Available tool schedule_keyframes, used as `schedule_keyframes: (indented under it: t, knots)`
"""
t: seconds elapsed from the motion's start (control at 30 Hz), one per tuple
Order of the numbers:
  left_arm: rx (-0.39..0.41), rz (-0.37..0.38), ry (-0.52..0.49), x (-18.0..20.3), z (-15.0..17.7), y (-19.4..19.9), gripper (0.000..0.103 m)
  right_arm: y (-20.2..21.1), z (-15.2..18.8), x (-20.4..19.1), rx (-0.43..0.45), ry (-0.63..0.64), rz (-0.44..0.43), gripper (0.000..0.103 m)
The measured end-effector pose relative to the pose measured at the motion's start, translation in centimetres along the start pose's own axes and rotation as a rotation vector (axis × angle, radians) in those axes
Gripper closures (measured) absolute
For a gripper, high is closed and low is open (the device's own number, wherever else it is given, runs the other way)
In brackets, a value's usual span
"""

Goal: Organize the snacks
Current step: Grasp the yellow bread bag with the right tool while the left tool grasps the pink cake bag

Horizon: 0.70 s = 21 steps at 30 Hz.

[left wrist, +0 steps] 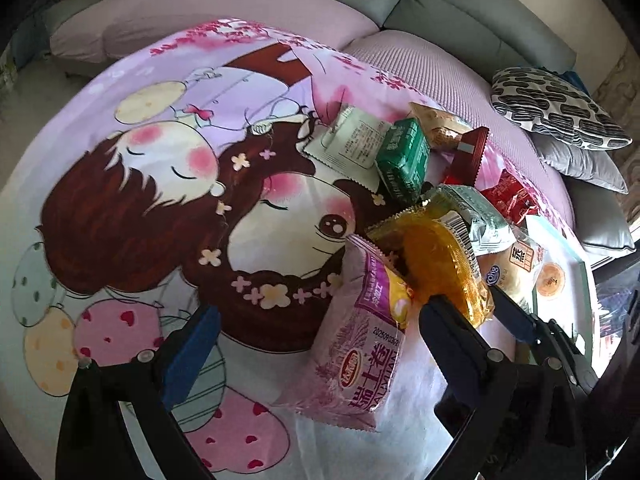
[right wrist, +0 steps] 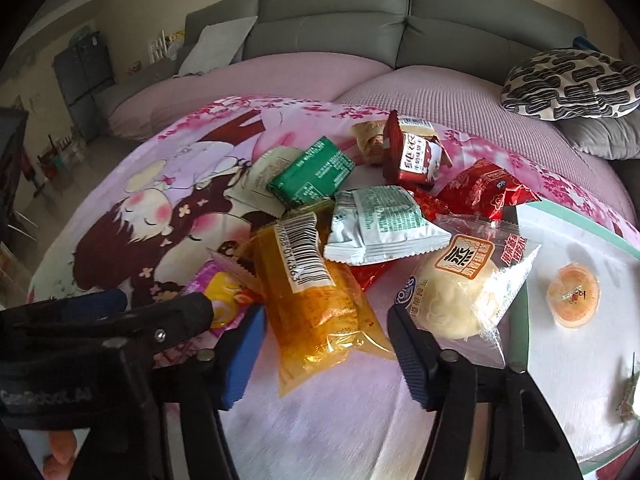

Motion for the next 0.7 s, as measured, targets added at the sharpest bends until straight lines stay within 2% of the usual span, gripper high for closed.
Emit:
schedule_keyframes:
  t: [0.23,0.5,0.63,0.7]
  knots:
    - [-0.009,0.007,-0.020,0.5,0.0,-0.2,0.004,0.2,0.1,0.0,-0.006,0.007,-0.018,0.049]
    - [-0.022,-0.013,-0.049,1.2,0.0,-0.7,0.004,1.0,1.4,0.3,-0.043,0.009,-0.023,0.052]
    - [-0.032,-0.028,-0.071,1.5,0.2,-1.1,0.004,1.6,2.3,0.9,-0.067,-0.033,-0.034,0.052]
    - [-0.043,-0.035,-0.079,1.6,0.3,-1.4,0.008,1.9,2.7,1.3,-0.074,-0.047,-0.031,0.052]
Point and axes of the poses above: each gripper's, at about its wrist camera, not at the fingertips, and y roughly against the way its jaws point, x to its right, z to its underside, the point moved 5 cm from there along -y, roughly the way its jaws point, and after that the axes turned 1 degree about z, right-handed, at the moved point
